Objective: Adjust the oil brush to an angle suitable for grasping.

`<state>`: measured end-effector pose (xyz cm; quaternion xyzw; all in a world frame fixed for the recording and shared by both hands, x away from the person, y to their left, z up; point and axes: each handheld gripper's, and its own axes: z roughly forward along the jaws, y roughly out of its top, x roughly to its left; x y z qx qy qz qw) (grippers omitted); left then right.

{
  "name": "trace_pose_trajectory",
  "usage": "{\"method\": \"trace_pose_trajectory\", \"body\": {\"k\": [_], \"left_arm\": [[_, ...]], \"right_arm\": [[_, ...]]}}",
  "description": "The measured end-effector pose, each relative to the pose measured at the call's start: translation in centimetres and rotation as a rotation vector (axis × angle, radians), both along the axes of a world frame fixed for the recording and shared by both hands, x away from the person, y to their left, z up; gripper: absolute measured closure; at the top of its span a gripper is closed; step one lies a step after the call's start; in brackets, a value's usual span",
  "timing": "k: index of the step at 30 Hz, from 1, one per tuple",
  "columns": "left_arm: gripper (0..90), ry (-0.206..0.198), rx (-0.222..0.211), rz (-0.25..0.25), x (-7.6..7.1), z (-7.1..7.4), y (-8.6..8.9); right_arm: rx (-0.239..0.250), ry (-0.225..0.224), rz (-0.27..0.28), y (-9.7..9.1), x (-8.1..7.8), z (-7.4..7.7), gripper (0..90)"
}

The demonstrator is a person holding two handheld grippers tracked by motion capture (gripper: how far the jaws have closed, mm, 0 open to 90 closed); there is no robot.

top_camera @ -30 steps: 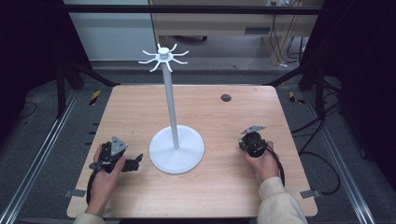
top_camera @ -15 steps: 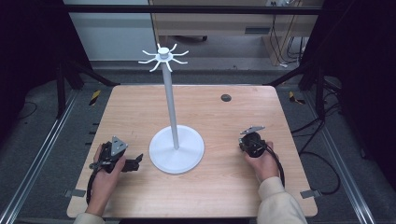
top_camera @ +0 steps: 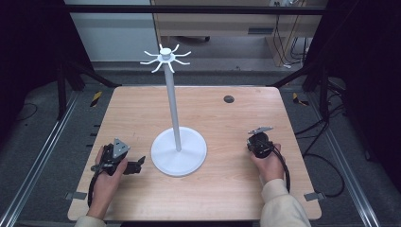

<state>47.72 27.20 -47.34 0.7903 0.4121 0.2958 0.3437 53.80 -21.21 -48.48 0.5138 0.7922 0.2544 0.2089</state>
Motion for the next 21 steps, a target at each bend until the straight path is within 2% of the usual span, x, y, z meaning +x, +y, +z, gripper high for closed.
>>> {"method": "trace_pose_trajectory", "body": {"k": [9,21], "left_arm": [[2.3,0.001,-0.001,-0.001,0.01,-0.01,0.00],[2.3,0.001,-0.002,0.000,0.01,-0.02,0.01]], "right_arm": [[0.006,0.008,-0.029,-0.13,0.07,0.04,90.0],[-0.003,0.004,-0.031,-0.11,0.02,0.04,89.7]]}}
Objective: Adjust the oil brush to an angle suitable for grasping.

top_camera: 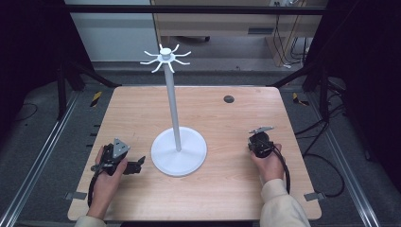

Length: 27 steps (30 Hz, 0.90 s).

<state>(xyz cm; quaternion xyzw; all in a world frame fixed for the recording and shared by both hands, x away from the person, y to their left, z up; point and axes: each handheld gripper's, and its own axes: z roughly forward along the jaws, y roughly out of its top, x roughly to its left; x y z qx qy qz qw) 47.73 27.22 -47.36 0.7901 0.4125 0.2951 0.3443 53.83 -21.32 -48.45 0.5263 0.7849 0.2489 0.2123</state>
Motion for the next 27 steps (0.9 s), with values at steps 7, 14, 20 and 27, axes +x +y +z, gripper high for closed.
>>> {"method": "trace_pose_trajectory", "body": {"k": [7,14,20,27], "left_arm": [[2.3,0.001,0.000,-0.001,0.0,0.0,0.0],[2.3,0.000,-0.001,-0.001,0.0,0.0,0.0],[2.3,0.000,-0.002,0.000,0.0,0.0,0.1],[2.3,0.006,0.000,0.004,-0.1,-0.1,0.1]], "right_arm": [[0.041,0.003,-0.006,-0.2,-0.7,0.7,87.9],[0.045,0.035,-0.014,-0.3,-2.1,1.9,85.1],[0.030,0.093,-0.018,-0.4,-2.7,2.0,79.3],[0.024,0.134,-0.040,-0.9,-2.8,2.3,68.4]]}}
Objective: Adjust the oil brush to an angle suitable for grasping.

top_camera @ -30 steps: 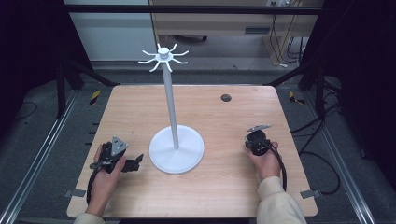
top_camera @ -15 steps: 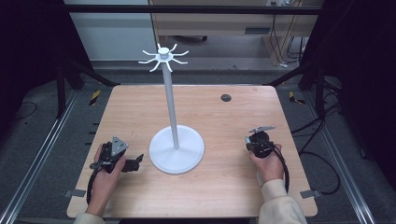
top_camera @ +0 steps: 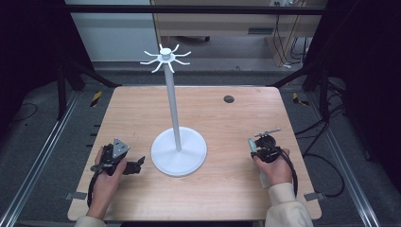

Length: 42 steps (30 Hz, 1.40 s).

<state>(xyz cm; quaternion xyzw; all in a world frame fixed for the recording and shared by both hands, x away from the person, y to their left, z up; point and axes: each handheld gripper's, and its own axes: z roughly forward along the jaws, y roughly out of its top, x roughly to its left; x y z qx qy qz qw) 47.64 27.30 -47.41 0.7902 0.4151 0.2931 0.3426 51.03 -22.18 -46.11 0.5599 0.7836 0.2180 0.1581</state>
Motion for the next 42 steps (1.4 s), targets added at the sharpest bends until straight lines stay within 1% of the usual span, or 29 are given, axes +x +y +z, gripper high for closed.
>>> {"method": "trace_pose_trajectory", "body": {"k": [2,6,8,9,10,14,16,18,22,24,25,27,30,32,34,35,37,42], "left_arm": [[2.3,0.000,0.005,0.004,-0.2,0.0,0.0],[2.3,-0.005,0.005,0.008,-0.5,0.1,0.1],[2.3,-0.005,0.005,0.008,-0.5,0.1,0.1],[2.3,-0.007,0.002,0.009,-0.6,0.1,0.2],[2.3,-0.007,0.000,0.008,-0.6,0.1,0.2],[2.3,-0.006,-0.006,0.001,-0.5,0.1,0.0],[2.3,-0.010,-0.004,-0.003,-0.6,0.2,-0.1],[2.3,-0.009,-0.001,-0.008,-0.6,0.2,-0.2],[2.3,-0.009,0.007,-0.011,-0.6,0.2,-0.3],[2.3,-0.014,0.011,-0.007,-0.7,0.2,-0.3],[2.3,-0.015,0.010,-0.005,-0.6,0.2,-0.2],[2.3,-0.016,0.008,-0.002,-0.6,0.2,-0.2],[2.3,-0.013,0.008,-0.002,-0.6,0.2,-0.1],[2.3,-0.013,0.009,-0.004,-0.6,0.2,-0.1],[2.3,-0.012,0.010,-0.006,-0.6,0.2,-0.2],[2.3,-0.012,0.010,-0.006,-0.6,0.2,-0.2],[2.3,-0.013,0.007,-0.004,-0.6,0.2,-0.1],[2.3,-0.012,0.007,-0.004,-0.6,0.2,-0.1]], "right_arm": [[0.003,0.011,-0.010,-0.1,0.0,0.1,67.4],[-0.022,0.053,0.004,0.1,0.0,0.1,66.9],[-0.030,0.060,0.004,0.1,0.0,0.1,66.8],[-0.049,0.081,0.003,0.0,0.3,0.3,66.4],[-0.058,0.089,0.004,-0.1,0.4,0.5,66.3],[-0.043,0.139,-0.006,-0.6,0.8,0.8,66.4],[-0.057,0.151,-0.011,-0.7,0.9,0.9,66.7],[-0.056,0.167,-0.016,-0.7,0.9,1.1,66.8],[-0.069,0.185,-0.018,-0.6,0.8,1.0,66.5],[-0.068,0.187,-0.018,-0.6,0.9,0.9,66.4],[-0.071,0.200,-0.013,-0.5,0.9,0.7,66.3],[-0.076,0.204,-0.013,-0.4,1.0,0.6,66.3],[-0.078,0.227,-0.011,-0.1,1.2,0.3,67.2],[-0.082,0.229,-0.009,-0.1,1.2,0.2,67.3],[-0.082,0.240,-0.012,0.1,1.4,-0.1,68.0],[-0.091,0.243,-0.011,0.1,1.4,-0.2,68.6],[-0.084,0.248,-0.017,0.1,1.4,-0.3,70.3],[-0.088,0.258,-0.015,0.2,1.5,-0.4,72.1]]}}
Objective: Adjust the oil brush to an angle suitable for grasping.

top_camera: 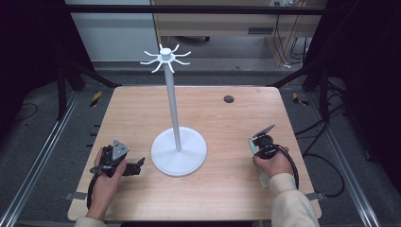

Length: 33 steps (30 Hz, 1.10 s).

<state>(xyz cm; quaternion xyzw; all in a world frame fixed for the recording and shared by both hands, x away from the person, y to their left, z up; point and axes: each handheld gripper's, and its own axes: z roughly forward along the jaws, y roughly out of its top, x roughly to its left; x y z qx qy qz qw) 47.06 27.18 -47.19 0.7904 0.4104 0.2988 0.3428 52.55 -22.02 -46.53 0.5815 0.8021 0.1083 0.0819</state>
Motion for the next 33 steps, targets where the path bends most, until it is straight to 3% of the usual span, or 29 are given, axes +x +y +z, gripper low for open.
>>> {"method": "trace_pose_trajectory", "body": {"k": [19,33], "left_arm": [[2.3,0.001,0.005,-0.002,-0.04,0.00,-0.04],[2.3,0.001,0.003,-0.007,-0.09,0.02,-0.13]], "right_arm": [[-0.003,0.016,-0.005,-0.09,0.30,0.06,80.2],[-0.007,0.034,-0.018,-0.08,0.50,-0.08,78.7]]}}
